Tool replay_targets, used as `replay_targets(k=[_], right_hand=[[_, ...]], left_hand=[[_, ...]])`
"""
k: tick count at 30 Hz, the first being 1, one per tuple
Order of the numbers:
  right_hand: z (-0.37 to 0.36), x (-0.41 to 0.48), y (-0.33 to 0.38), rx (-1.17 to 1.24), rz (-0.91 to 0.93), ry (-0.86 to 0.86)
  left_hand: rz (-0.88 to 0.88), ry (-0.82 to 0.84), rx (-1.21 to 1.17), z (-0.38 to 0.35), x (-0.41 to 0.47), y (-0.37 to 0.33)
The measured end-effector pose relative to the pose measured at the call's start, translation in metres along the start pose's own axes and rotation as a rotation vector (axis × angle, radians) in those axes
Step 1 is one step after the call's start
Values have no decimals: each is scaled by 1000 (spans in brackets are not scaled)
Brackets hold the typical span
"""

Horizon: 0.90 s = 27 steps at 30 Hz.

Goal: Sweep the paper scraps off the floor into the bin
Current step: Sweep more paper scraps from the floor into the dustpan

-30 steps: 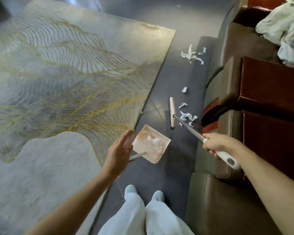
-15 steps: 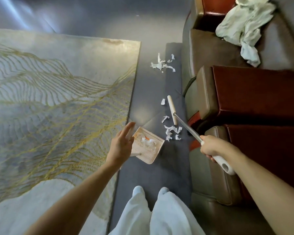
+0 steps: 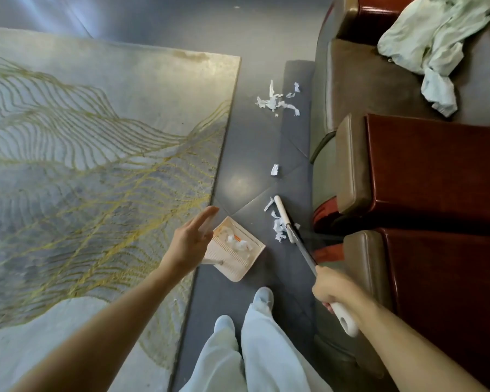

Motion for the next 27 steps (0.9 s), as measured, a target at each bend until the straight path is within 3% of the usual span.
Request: replay_targets(k=[2,9,16,23,27], right_hand=[[-1,-8,2,-28,-17,21],[48,-33,-5,271,61,9],[71,4,24,-179,-4,-162],[44,19,37,-381,-8,-29],[11,-2,44,-362,42,73]], left_hand=[[5,15,21,0,-1,3],[49,-17,-30,-1,-5,15],[47,-29,-45,-17,8,5],[39,60,-20,-16,32,-7],[48,48,-10,-17,23,1]])
Point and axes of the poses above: each hand's wrist, its own x-axis towards the middle knuckle, its own z-axis out of the back of the hand, y = z × x, the point moved 3 cm from there along x, towards the middle knuckle, and after that the axes turned 15 degrees about y, right-handed, at the moved point
